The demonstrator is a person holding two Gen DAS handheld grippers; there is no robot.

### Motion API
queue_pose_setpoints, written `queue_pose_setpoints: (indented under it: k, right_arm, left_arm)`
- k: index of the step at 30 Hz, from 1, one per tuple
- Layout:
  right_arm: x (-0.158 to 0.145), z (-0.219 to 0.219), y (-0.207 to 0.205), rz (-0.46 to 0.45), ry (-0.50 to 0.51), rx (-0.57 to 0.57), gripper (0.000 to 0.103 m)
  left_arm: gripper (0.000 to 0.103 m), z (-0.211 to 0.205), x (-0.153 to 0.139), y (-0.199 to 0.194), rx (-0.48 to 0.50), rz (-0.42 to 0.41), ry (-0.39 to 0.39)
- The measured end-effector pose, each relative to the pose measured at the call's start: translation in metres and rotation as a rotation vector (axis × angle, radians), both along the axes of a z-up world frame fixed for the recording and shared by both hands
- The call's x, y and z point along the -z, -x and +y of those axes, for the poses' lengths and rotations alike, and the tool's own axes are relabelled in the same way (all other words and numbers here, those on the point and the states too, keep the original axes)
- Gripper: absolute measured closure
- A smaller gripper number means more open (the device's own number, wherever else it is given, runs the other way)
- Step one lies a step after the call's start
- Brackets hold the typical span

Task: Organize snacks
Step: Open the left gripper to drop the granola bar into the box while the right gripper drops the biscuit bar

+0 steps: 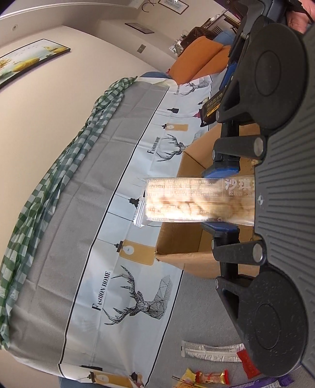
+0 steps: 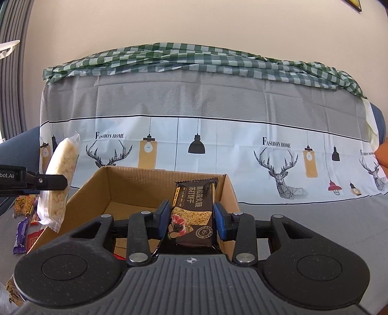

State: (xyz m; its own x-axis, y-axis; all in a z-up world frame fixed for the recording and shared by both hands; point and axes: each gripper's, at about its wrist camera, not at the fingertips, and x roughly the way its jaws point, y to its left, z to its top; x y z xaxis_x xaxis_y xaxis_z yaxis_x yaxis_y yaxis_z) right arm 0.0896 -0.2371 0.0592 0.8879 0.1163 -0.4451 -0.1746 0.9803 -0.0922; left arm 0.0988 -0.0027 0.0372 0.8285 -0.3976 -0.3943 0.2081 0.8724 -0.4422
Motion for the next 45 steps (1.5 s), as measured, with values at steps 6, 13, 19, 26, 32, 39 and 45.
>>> queue_pose_setpoints:
  k: [6,13,19,26,32,39,45]
  right_arm:
    - [0.002,0.008,-0.003,0.008,0.004,-0.014,0.063]
    - [0.003,0.011,-0.003,0.010,0.013,-0.017,0.063]
    - [0.004,0.009,-0.005,0.015,0.013,-0.012,0.063]
    - [0.005,0.011,-0.005,0.016,0.018,-0.014,0.063]
    - [0.005,0.011,-0.004,0.010,0.021,-0.016,0.063]
    - [0.006,0.014,-0.004,0.012,0.025,-0.015,0.063]
    - [0.007,0.016,-0.004,0.019,0.042,-0.014,0.057]
  left_arm:
    - [0.063,-0.004,-0.002,0.002,0.027,-0.013,0.002]
    - [0.063,-0.011,-0.001,0.005,0.054,-0.026,-0.006]
    - [0.063,-0.017,-0.001,0.006,0.068,-0.031,-0.013]
    - [0.063,-0.019,0.001,0.005,0.075,-0.033,-0.023]
    - [0.063,-0.021,0.000,0.006,0.076,-0.035,-0.025]
    - [0.063,-0.026,0.000,0.007,0.091,-0.040,-0.024]
    - [0.060,-0.026,0.000,0.006,0.103,-0.034,-0.016]
